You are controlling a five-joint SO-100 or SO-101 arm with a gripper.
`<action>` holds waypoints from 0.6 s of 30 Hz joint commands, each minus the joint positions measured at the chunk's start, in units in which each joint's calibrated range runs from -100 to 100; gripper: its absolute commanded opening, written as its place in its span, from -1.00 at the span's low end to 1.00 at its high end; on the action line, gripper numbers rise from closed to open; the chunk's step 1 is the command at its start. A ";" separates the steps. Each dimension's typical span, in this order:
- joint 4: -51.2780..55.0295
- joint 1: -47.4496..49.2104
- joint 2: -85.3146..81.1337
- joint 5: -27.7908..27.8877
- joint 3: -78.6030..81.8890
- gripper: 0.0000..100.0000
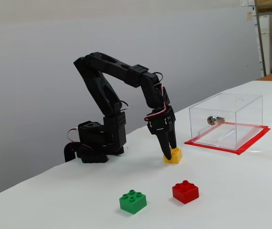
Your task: Pick the yellow lego brick and place it into the transparent box
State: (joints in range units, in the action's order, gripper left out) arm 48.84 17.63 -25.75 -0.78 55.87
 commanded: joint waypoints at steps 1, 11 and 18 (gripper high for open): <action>-0.45 -0.07 -0.77 -0.11 0.28 -0.59; -0.45 -0.07 -1.11 0.16 0.28 -0.62; -0.45 -0.07 -1.45 -0.05 0.46 -0.89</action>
State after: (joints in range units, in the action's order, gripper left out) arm 48.76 17.63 -25.75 -0.78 56.66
